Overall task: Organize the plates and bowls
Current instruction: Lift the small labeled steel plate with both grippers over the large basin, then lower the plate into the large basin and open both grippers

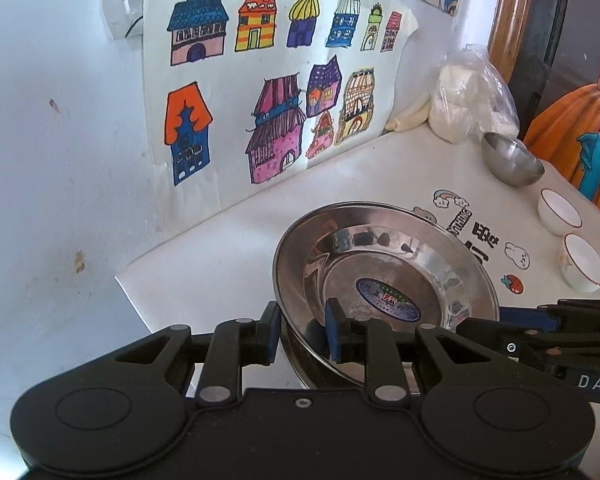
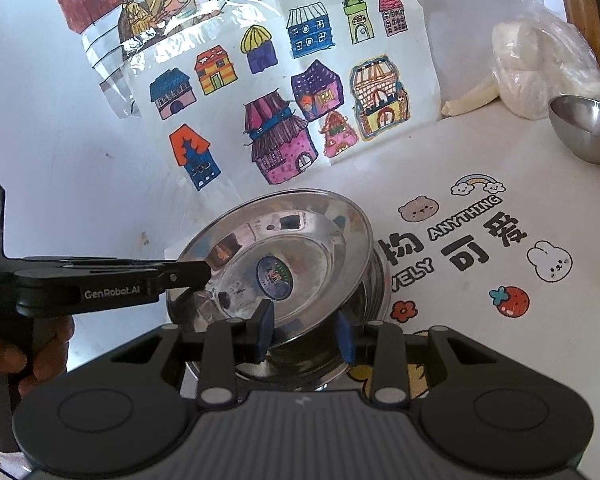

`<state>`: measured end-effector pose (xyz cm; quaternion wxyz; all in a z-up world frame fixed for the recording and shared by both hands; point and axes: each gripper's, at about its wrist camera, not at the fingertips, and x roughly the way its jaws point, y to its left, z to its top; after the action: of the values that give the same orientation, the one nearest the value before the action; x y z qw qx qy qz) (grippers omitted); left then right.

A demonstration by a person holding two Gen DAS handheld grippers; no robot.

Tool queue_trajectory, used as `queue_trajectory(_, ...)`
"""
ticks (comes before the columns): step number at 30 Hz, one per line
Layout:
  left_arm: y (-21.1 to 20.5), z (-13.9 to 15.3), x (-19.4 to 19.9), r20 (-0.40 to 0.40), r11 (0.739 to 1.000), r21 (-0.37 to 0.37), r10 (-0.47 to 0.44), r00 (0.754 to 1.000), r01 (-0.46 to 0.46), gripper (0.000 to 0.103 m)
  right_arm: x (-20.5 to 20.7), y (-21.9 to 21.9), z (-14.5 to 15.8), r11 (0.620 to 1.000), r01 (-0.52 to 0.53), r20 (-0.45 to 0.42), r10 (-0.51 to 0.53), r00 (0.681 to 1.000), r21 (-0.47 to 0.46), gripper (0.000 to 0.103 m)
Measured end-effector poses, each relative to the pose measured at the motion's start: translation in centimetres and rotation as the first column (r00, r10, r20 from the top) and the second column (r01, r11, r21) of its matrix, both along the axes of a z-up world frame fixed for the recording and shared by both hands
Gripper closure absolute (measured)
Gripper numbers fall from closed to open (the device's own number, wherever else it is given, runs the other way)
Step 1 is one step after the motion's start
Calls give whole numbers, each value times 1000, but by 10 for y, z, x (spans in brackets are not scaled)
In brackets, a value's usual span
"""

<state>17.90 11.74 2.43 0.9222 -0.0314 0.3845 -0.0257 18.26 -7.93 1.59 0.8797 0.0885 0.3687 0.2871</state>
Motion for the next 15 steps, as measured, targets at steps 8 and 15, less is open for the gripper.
queue_trajectory(8, -2, -4, 2, -13, 1000, 6, -5, 1000, 5, 76, -1, -2, -1, 1000, 4, -17, -3, 1000, 8, 65)
queue_trajectory(15, -4, -4, 2, -16, 999, 31, -7, 1000, 8, 75, -2, 0, -1, 1000, -4, -29, 4, 1000, 10, 61)
